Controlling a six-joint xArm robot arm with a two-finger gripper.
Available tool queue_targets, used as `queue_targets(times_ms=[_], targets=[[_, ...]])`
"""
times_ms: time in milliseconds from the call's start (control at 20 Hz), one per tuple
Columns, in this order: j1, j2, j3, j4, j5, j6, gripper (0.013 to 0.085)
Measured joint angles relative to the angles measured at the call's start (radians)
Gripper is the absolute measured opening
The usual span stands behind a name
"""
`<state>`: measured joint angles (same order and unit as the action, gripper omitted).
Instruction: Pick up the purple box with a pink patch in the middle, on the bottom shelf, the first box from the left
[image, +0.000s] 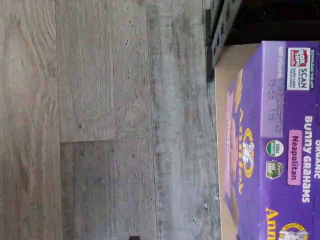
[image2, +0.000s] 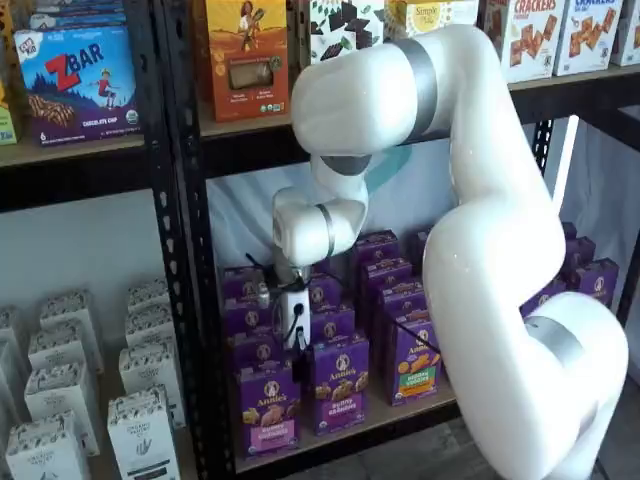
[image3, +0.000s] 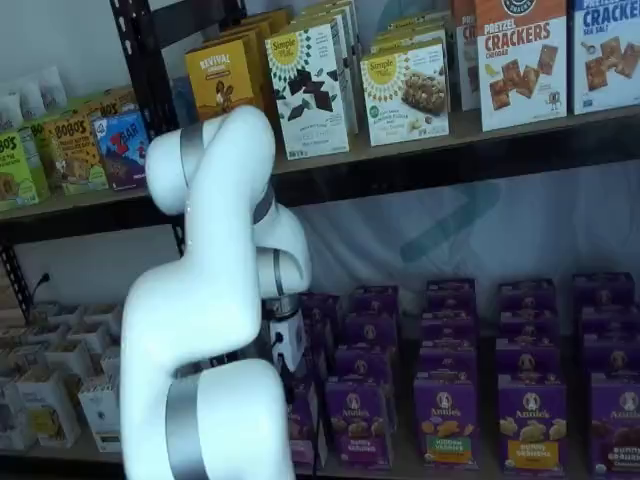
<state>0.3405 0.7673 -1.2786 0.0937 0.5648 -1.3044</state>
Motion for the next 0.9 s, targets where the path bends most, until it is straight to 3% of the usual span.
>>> queue_targets(times_ms=[200,550,900], targets=[[-0.003,-0.022,0.058,0.092,-0.092,-0.088,0.0850],[-0.008,-0.027,0.079,0.091,-0.120,-0.094,0.0850],[-0.005,0.011,0.034,0.086,-0.122,-0.086,0.0850]])
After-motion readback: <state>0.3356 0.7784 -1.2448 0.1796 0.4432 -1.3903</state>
